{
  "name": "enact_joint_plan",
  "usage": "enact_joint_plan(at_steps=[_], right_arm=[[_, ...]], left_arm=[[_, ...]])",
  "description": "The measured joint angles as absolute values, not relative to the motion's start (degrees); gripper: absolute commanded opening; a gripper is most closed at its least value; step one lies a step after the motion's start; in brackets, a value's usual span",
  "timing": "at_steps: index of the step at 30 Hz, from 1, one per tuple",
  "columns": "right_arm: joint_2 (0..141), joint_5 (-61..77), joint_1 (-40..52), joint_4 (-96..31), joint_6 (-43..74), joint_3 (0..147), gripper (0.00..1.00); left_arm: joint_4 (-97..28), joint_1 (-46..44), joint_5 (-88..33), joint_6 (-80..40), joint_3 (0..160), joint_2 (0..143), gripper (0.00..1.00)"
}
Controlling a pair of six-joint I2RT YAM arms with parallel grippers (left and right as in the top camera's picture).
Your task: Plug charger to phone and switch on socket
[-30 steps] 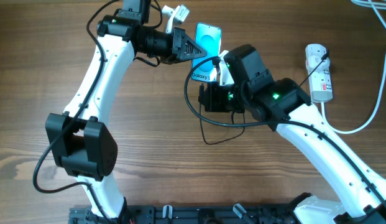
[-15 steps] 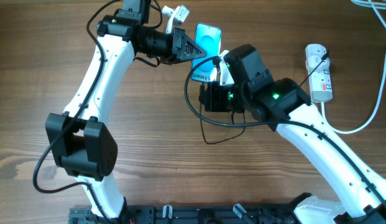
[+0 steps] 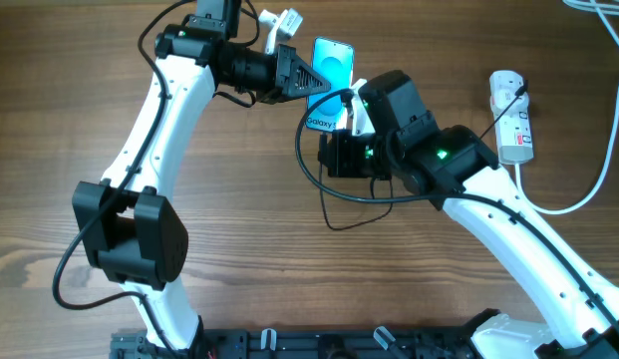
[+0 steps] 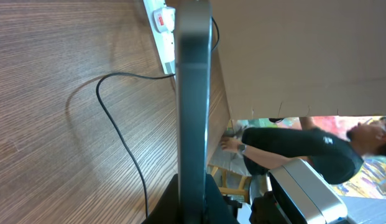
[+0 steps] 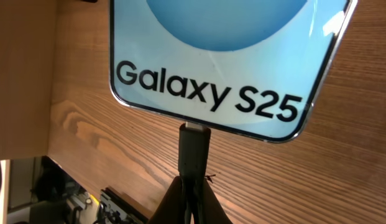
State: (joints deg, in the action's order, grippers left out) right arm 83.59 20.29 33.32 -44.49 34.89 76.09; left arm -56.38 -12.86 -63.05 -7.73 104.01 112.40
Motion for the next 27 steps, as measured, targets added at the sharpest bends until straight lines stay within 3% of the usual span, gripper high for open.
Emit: enact_joint_plan(at_steps=[22,27], right_arm=[[83.7,19.8,33.0,-40.9,32.1,75.2,0.05],[83.7,19.2,33.0,-40.7,31.4,75.2,0.10]], left_arm=[[-56.5,-12.3,-62.2,-7.6,104.4,112.4,0.04],[-56.3,-12.3,-61.8,-7.6,104.5,112.4,0.04]])
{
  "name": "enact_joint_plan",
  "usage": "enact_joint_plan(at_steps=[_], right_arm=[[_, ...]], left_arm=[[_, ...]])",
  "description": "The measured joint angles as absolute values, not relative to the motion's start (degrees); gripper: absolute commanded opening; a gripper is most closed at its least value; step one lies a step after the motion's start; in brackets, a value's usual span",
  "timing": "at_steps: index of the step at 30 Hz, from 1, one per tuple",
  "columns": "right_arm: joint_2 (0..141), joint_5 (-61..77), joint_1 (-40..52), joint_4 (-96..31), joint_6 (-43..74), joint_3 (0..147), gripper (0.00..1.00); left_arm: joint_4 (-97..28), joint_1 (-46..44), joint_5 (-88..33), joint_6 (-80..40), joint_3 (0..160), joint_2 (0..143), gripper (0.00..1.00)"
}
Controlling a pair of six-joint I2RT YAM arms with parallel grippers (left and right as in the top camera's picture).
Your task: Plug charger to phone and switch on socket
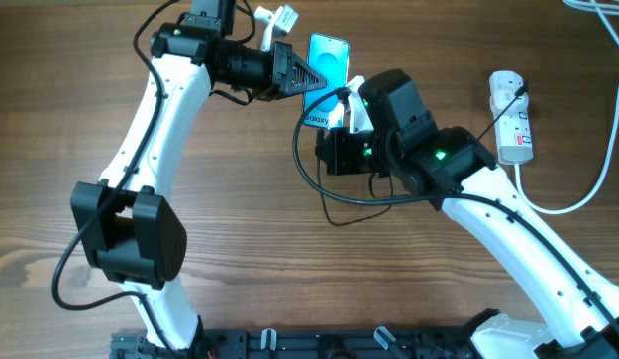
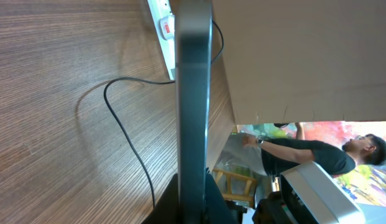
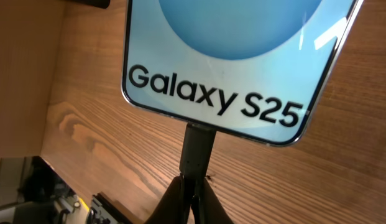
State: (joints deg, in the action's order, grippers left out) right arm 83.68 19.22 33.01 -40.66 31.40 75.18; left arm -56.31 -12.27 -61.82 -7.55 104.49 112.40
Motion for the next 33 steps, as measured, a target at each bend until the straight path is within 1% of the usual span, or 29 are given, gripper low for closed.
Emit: enact_joint_plan(at_steps=[4,7,8,9,10,14,15,17,18,19,20,26,30,33], right_arm=[[83.7,18.4,33.0,-40.4,31.2,75.2,0.11],[83.7,16.6,32.3,-37.7,30.8,75.2,0.12],[83.7,16.4,31.9,-37.7,30.7,75.2,0.14],[83.7,16.0,31.5,-37.6,30.5,75.2,0.20],[83.7,15.7,31.1,-37.6,30.2,75.2,0.24],[83.5,15.5,30.5,-38.6,29.4,75.2,0.31],[83.5,15.7,30.5,-39.3,29.2,75.2,0.39],[83.2,16.5,30.5,-40.8,28.9,75.2,0.61],[82.9,17.0,30.5,-41.7,28.9,75.2,0.80],[82.7,17.3,30.5,-42.6,28.9,75.2,0.96],[82.3,17.6,30.5,-43.8,28.9,75.2,1.00],[81.7,17.5,30.5,-51.6,29.6,75.2,1.00],[81.7,16.6,30.5,-54.0,30.0,75.2,1.00],[81.7,16.4,30.5,-54.7,30.4,75.2,1.00]], left_arm=[[-56.4,-12.3,-61.3,-7.6,104.5,112.4,0.04],[-57.5,-12.4,-60.9,-7.3,104.5,112.4,0.04],[-57.4,-12.5,-60.8,-7.2,104.5,112.4,0.04],[-57.4,-12.6,-60.5,-7.1,104.5,112.4,0.04],[-57.6,-12.7,-60.3,-7.1,104.5,112.4,0.04],[-57.6,-13.0,-59.0,-7.1,104.5,112.4,0.04],[-57.7,-13.1,-58.2,-7.1,104.5,112.4,0.04],[-57.7,-13.2,-56.1,-7.1,104.5,112.4,0.04],[-57.6,-13.2,-54.7,-7.1,104.5,112.4,0.04],[-57.8,-13.2,-52.6,-7.1,104.5,112.4,0.04],[-58.1,-13.2,-49.8,-7.1,104.5,112.4,0.04],[-61.8,-13.2,-34.7,-8.3,104.2,112.4,0.04],[-61.8,-13.3,-31.1,-8.9,101.0,112.4,0.04],[-59.6,-13.6,-31.2,-9.1,97.2,113.1,0.04]])
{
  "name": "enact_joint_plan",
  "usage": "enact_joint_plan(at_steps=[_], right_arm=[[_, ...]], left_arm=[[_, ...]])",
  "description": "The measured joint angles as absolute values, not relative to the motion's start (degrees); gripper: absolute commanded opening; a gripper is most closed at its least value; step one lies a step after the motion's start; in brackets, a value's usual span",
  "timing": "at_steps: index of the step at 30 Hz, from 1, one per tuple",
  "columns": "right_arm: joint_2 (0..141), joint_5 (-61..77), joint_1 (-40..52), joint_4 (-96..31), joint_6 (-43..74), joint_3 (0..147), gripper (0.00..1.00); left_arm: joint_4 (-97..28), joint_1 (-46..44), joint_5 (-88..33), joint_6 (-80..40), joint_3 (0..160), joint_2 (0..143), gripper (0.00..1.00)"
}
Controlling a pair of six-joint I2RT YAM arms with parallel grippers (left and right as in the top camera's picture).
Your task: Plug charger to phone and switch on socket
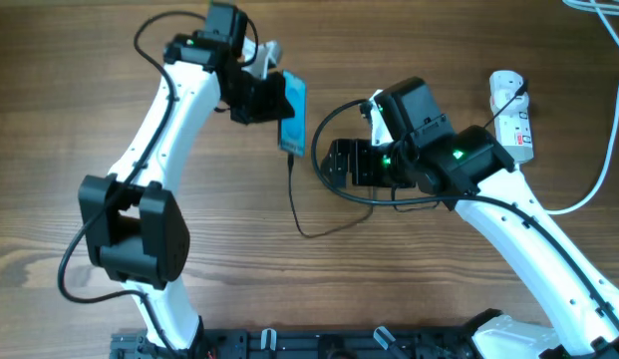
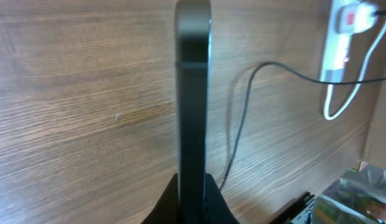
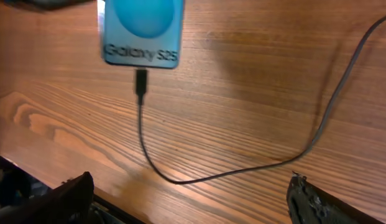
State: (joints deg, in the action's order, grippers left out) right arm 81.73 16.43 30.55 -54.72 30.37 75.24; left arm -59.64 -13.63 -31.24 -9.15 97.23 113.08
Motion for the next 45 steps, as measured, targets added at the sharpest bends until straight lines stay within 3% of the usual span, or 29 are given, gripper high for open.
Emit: enact_joint_plan(at_steps=[23,38,41,45], right_arm=[[81.7,17.1,30.5,-56.1,33.0,75.2,1.00],[81.7,17.1,30.5,-55.6,33.0,75.2,1.00],[81.7,17.1,30.5,-55.5,33.0,75.2,1.00],[81.7,17.1,30.5,-55.6,33.0,75.2,1.00]], left_arm=[[-46.1,-14.5,-38.9,-9.3,90.8,125.0,0.06],[-43.9,-14.5,-35.8,-9.5,90.7,125.7,0.20],[-43.9,-14.6,-35.3,-9.5,90.7,125.7,0.31],[-44.4,-14.6,-33.9,-9.7,90.7,125.7,0.32]])
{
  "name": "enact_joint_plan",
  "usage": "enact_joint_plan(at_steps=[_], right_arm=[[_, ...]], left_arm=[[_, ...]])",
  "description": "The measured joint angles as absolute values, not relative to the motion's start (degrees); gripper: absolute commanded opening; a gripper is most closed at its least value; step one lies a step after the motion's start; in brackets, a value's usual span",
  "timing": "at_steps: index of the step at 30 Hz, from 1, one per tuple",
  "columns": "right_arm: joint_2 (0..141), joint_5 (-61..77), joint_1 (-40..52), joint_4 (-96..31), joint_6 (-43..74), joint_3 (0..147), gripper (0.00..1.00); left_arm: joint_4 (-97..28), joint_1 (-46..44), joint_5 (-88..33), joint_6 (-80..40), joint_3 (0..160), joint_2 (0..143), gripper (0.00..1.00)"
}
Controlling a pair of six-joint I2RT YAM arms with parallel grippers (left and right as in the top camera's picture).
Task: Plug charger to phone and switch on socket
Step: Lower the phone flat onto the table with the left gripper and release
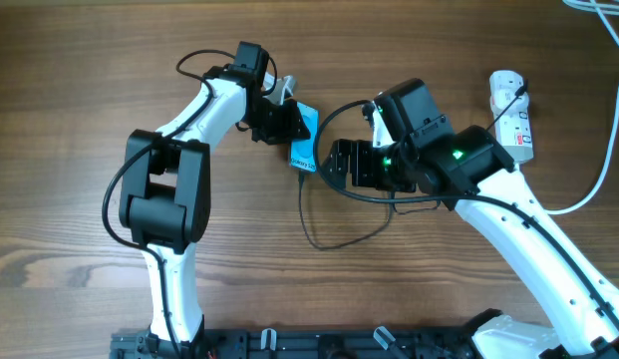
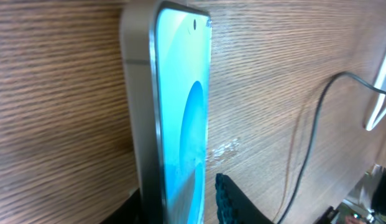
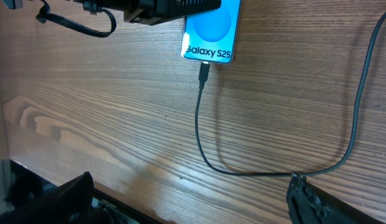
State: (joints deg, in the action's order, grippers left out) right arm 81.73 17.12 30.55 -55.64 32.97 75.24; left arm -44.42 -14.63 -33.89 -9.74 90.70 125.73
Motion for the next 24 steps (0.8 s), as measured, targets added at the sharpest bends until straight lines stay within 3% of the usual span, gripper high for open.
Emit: enact_joint_plan(at_steps=[10,13,16,24], right_arm=[[81.7,17.1,30.5,-56.5,33.0,75.2,1.00],[81.7,17.1,30.5,-57.5,33.0,75.2,1.00],[81.7,17.1,30.5,-58.2,33.0,75.2,1.00],[81.7,15.6,30.5,-60.0,32.9,75.2,1.00]], left_arm=[[-47.1,-14.7,-28.1,-9.7,90.7,125.7,0.38],[-48.5,-14.7,-25.6,-9.7,90.7,125.7,0.47],[-49.8,-14.7,-23.7,-9.6,90.7,125.7,0.63],[-54.0,-15.0,-22.2,-9.7,91.4,125.3,0.70]])
